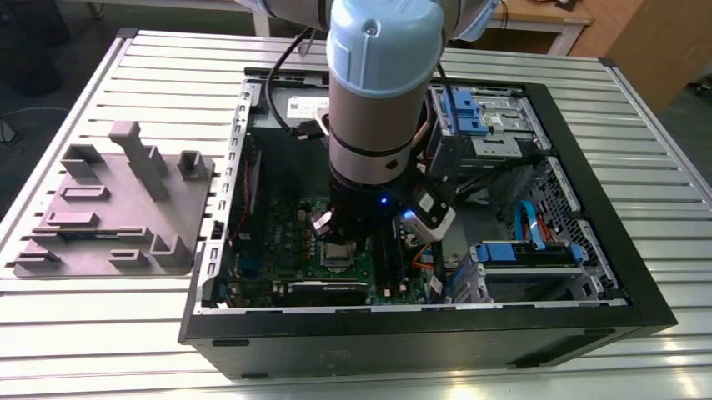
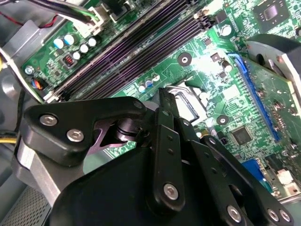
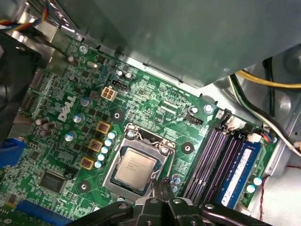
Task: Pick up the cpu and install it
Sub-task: 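Install the first cpu locking lever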
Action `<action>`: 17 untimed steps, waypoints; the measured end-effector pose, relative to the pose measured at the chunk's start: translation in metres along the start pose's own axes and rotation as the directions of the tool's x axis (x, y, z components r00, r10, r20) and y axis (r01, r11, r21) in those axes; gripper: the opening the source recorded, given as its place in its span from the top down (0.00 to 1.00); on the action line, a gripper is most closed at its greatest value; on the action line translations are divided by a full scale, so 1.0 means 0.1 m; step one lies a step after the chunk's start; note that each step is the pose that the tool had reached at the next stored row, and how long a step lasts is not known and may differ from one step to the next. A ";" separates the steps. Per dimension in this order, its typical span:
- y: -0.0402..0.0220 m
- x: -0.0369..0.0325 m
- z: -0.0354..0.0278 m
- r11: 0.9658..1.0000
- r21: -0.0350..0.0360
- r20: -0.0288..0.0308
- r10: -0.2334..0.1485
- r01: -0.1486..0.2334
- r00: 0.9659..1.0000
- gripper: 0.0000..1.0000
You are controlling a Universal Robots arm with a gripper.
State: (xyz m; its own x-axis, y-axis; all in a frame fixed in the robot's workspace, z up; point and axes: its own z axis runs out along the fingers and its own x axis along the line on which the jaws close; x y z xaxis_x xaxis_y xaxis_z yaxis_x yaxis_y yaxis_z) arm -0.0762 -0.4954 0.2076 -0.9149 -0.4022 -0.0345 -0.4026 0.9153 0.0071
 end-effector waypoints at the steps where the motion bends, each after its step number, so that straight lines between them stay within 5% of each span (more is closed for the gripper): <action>1: -0.002 0.001 0.013 1.000 0.001 0.000 0.003 -0.003 1.000 0.90; 6: -0.010 0.006 0.079 1.000 0.005 -0.002 0.016 -0.016 1.000 0.90; 12: -0.044 0.021 0.086 1.000 0.007 -0.002 0.020 -0.020 1.000 0.90; 17: -0.055 0.028 0.134 0.999 0.016 -0.005 0.028 -0.028 1.000 0.90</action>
State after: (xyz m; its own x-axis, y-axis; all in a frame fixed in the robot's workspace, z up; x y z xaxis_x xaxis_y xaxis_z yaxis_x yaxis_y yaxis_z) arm -0.0762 -0.5013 0.1941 -0.9261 -0.3760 -0.0297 -0.3760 0.9266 -0.0078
